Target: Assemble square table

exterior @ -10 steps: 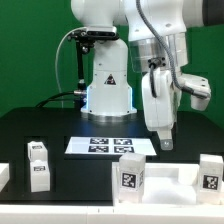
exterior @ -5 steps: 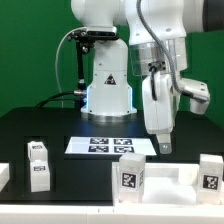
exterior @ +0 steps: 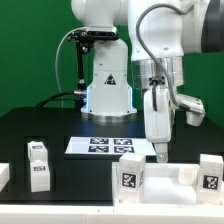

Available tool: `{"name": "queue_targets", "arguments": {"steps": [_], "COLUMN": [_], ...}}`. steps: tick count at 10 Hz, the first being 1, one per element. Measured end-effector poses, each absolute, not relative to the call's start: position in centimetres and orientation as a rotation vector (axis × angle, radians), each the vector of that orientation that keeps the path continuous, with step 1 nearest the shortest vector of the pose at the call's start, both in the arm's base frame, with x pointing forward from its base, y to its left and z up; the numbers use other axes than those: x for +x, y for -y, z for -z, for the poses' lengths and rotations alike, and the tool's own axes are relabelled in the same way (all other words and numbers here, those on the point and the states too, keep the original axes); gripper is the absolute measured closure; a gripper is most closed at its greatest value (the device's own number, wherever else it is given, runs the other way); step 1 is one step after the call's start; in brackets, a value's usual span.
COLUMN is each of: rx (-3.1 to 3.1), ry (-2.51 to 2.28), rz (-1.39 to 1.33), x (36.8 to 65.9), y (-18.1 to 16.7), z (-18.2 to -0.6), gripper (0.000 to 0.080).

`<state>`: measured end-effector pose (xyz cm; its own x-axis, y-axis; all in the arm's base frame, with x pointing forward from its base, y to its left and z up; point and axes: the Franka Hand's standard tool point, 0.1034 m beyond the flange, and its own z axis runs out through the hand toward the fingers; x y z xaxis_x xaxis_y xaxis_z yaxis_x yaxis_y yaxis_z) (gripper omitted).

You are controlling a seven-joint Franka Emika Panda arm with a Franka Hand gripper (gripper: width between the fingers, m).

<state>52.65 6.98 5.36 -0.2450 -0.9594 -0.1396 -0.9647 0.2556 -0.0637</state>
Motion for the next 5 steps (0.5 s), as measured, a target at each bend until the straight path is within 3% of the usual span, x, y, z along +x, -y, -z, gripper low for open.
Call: {"name": "queue_targets", "arguments": {"steps": [3,5], "rx": [-1.861,-1.863], "ry": [-2.378,-2.388], "rz": [-0.094,-0.157], "x": [51.6,51.9], "y": [-7.0,-7.2], "z": [-3.7,-4.0], "gripper": [0.0150,0.0150]}}
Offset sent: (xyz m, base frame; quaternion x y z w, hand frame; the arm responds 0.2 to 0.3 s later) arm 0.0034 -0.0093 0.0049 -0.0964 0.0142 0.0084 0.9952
